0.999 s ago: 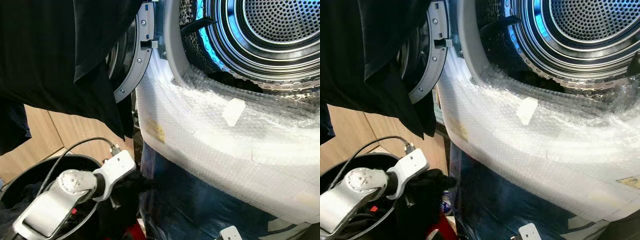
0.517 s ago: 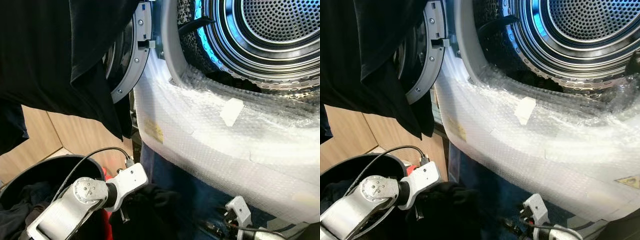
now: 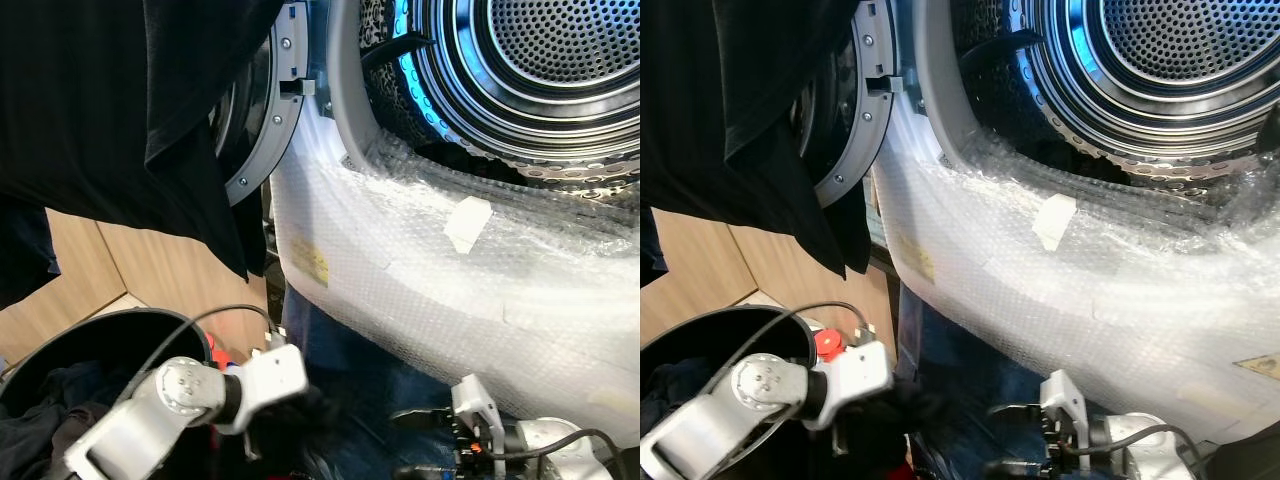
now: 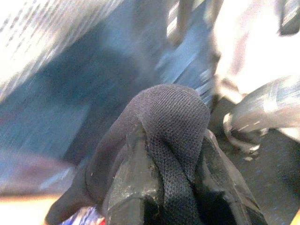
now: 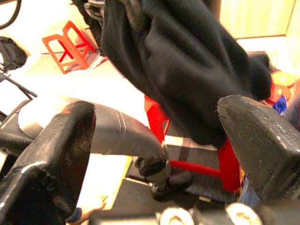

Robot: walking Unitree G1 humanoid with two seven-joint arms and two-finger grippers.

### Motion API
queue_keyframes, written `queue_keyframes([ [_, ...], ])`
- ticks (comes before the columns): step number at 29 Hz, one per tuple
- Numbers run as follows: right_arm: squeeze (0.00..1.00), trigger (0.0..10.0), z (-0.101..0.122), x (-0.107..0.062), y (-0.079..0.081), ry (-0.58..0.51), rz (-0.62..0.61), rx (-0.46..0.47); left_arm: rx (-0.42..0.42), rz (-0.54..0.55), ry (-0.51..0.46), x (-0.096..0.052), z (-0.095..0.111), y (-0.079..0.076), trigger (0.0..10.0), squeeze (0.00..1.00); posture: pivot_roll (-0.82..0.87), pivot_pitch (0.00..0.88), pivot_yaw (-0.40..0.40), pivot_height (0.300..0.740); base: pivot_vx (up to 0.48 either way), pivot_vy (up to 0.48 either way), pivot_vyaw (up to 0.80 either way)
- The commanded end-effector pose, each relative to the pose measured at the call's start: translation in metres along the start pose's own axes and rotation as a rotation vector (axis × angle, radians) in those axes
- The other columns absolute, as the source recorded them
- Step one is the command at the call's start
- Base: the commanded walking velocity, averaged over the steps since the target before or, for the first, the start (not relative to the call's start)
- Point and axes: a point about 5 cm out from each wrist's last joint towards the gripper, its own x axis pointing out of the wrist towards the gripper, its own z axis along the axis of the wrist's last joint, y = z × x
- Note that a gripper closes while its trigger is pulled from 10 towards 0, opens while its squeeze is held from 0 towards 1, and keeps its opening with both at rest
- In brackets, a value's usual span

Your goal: Clothes washing

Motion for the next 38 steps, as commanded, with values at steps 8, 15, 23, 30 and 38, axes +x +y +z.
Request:
queue_keyframes([
  [8, 1.00, 10.0, 0.009, 0.042, 0.003, -0.046, 0.027, -0.042, 0.097, -0.098, -0.046, 0.015, 0.017, 0.000, 0.0, 0.00, 0.00, 0.000, -0.040, 0.740, 0.000, 0.000, 0.00],
  [15, 0.00, 10.0, -0.006, 0.064, 0.011, -0.016, 0.074, 0.004, 0.156, -0.100, -0.112, 0.028, 0.038, 0.012, 0.0, 0.00, 0.01, 0.000, -0.044, 0.740, 0.000, 0.000, 0.00],
  [23, 0.00, 10.0, -0.022, 0.076, 0.010, -0.014, -0.019, 0.072, 0.160, -0.110, -0.134, 0.032, 0.043, 0.011, 0.0, 0.00, 0.02, 0.000, -0.047, 0.740, 0.000, 0.000, 0.00],
  [30, 0.00, 10.0, -0.026, 0.083, 0.012, -0.055, -0.070, 0.095, 0.148, -0.085, -0.144, 0.033, 0.043, 0.013, 0.0, 0.00, 0.01, 0.000, -0.038, 0.740, 0.000, 0.000, 0.00],
  [38, 0.00, 2.4, -0.029, 0.088, 0.011, -0.091, -0.139, 0.117, 0.141, -0.048, -0.156, 0.035, 0.045, 0.017, 0.0, 0.00, 0.00, 0.000, -0.036, 0.740, 0.000, 0.000, 0.00],
])
